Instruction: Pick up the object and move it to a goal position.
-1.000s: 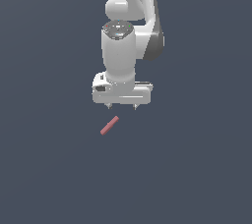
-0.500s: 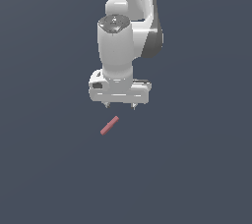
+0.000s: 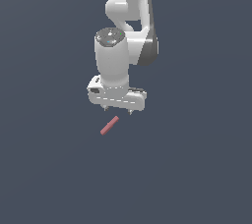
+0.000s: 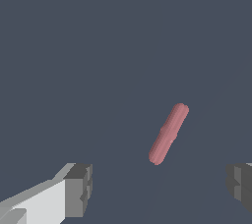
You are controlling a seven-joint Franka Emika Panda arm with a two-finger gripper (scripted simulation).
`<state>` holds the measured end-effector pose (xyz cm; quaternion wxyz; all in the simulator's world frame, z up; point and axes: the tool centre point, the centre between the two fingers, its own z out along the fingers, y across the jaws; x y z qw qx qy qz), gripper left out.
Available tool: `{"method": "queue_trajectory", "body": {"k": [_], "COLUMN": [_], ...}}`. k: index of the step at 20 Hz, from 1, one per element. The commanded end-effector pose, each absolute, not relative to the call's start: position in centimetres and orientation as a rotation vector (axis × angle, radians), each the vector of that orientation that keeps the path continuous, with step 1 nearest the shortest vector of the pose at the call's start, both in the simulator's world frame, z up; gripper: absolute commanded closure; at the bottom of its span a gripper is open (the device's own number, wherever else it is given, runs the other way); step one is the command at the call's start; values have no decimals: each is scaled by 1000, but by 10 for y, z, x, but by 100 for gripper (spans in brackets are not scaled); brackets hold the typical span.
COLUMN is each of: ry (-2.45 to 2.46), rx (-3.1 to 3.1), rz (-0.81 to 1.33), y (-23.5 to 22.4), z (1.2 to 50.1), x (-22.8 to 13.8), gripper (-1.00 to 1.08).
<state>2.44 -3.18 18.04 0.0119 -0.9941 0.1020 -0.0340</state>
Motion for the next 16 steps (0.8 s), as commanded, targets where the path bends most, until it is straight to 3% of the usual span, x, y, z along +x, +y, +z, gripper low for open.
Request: {"method": "queue_trajectory", "body": {"k": [1, 16], "ry": [407, 1032], "rx": [-3089, -2958], "rz": [-93, -13], "y": [-37, -74], "z": [168, 82], "x": [24, 12], "gripper": [-92, -92]}}
